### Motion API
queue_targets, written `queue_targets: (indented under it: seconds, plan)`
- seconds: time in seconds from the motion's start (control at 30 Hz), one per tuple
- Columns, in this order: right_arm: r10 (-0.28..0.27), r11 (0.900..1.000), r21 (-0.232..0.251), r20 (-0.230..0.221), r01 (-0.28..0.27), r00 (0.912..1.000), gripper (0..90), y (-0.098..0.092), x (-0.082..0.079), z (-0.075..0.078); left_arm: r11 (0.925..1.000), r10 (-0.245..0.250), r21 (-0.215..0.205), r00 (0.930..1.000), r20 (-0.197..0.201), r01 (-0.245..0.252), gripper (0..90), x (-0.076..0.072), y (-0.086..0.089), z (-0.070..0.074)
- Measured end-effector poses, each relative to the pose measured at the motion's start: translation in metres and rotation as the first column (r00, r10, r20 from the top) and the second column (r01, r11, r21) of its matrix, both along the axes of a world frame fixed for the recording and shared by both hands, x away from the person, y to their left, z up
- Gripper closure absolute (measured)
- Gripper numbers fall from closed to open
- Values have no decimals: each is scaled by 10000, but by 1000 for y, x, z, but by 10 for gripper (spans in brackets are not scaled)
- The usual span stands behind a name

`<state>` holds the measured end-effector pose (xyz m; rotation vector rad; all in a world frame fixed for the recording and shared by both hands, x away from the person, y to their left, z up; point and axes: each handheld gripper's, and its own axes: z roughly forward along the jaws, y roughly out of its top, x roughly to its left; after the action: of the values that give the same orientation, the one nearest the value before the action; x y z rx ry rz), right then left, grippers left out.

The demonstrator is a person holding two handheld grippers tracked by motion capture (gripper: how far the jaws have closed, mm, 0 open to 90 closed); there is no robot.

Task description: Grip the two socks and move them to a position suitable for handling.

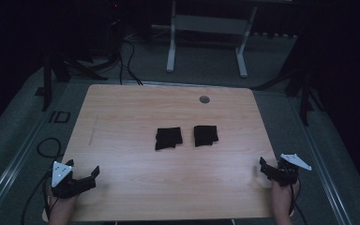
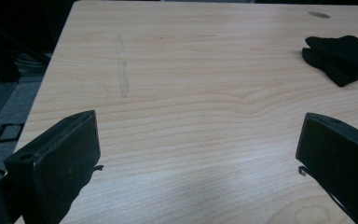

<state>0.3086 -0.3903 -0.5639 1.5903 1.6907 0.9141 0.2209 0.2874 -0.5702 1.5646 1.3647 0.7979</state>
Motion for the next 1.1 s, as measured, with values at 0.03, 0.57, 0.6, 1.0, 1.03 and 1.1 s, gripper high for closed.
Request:
queue_targets:
  seconds: [0.03, 0.57, 0.6, 1.0, 1.03, 1.1]
  plan:
    - [44, 10000, 20, -76, -44, 10000, 138, 0, 0, 0, 10000, 22, 43, 10000, 59, -22, 0, 0, -1, 1]
    - [2370, 9710, 91, -1684, -2389, 9568, 135, 7, 1, 24, 9998, -18, -218, 9972, -741, 2, 0, 3, -6, -1]
    - [2497, 9680, 192, -1744, -2502, 9525, 135, 9, 1, 25, 9996, -17, -278, 9971, -754, -4, 0, 3, -6, -2]
    - [4579, 8873, 284, -1712, -4602, 8724, 135, 54, 20, 28, 9987, -501, -25, 9956, -796, 500, 0, 2, -15, 3]
    - [4712, 8805, 347, -1721, -4727, 8651, 135, 59, 22, 28, 9983, -572, 43, 9955, -757, 577, 0, 2, -17, 4]
    - [4869, 8726, 469, -1609, -4861, 8585, 135, 70, 27, 27, 9971, -711, 215, 9953, -651, 726, 0, 1, -20, 5]
